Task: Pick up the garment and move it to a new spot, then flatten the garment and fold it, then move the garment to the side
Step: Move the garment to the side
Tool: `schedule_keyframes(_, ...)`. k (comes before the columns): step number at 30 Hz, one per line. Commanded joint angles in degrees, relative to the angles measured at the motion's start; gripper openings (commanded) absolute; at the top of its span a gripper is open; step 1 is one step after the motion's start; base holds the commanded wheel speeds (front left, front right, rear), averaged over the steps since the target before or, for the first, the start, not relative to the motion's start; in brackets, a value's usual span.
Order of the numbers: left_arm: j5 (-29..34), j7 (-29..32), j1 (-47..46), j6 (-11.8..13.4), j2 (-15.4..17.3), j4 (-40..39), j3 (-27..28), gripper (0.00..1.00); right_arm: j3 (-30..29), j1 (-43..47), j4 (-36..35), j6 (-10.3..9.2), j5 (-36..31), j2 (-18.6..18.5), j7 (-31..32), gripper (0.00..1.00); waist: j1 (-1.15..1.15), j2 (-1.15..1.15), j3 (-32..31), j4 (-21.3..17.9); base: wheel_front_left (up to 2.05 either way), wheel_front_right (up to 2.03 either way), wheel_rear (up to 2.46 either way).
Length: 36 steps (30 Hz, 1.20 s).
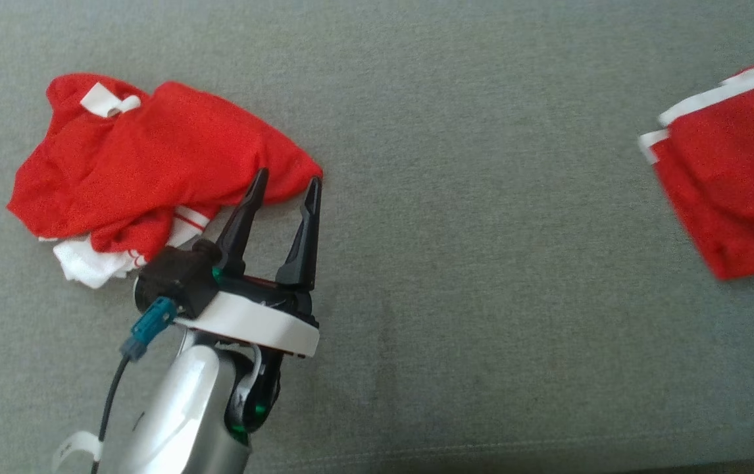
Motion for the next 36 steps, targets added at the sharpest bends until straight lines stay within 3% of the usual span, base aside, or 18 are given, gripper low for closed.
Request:
schedule_keyframes(1, -0.3, -0.3, -2.1, 0.2, 0.3, -2.4, 1.6, 1.0, -0.7, -0.9, -0.4, -0.05, -0.5, -3.4, 0.0, 0.0, 0.0, 0.0, 1.1, 0.8, 0.0, 0.0, 0.0)
schedule_keyframes(8, -0.5, -0.3, -2.9, 0.4, 0.3, -2.9, 1.7, 1.0, -5.4, -2.3, 2.8, -0.05, -2.2, -4.6, 0.0, 0.0, 0.0, 0.0, 2.7, 1.8, 0.0, 0.0, 0.0)
schedule_keyframes(16, -0.3, -0.3, -3.4, 0.4, 0.3, -2.4, 2.2, 1.0, -9.8, -3.1, 4.6, -0.05, -4.8, -2.4, -0.4, 0.0, 0.0, 0.0, 2.8, 1.1, 0.0, 0.0, 0.0)
schedule_keyframes(17, -0.4, -0.3, -3.5, 0.4, 0.3, -2.2, 2.2, 1.0, -10.4, -3.2, 4.5, -0.05, -5.2, -2.1, -0.7, 0.93, 0.0, 0.0, 2.6, 0.9, 0.0, 0.0, 0.0)
schedule_keyframes(18, -0.4, -0.3, -3.5, 0.4, 0.3, -2.1, 2.2, 1.0, -11.1, -3.2, 4.7, -0.05, -5.3, -1.5, -0.6, 1.0, 0.0, 0.0, 2.4, 0.7, 0.0, 0.0, 0.0)
schedule_keyframes(28, -0.7, -0.3, -1.5, 0.1, 0.3, -1.3, 3.4, 1.0, -15.8, -1.0, 1.6, -0.05, -7.4, 4.8, -4.1, 1.0, 0.0, 0.0, -3.9, -0.7, 0.0, 0.0, 0.0)
schedule_keyframes(36, -1.0, -0.3, 2.3, 0.2, 0.3, -2.0, 5.9, 1.0, -14.7, 2.8, -8.7, -0.05, -2.3, 16.2, -6.6, 1.0, 0.0, 0.0, -9.4, -1.5, 0.0, 0.0, 0.0)
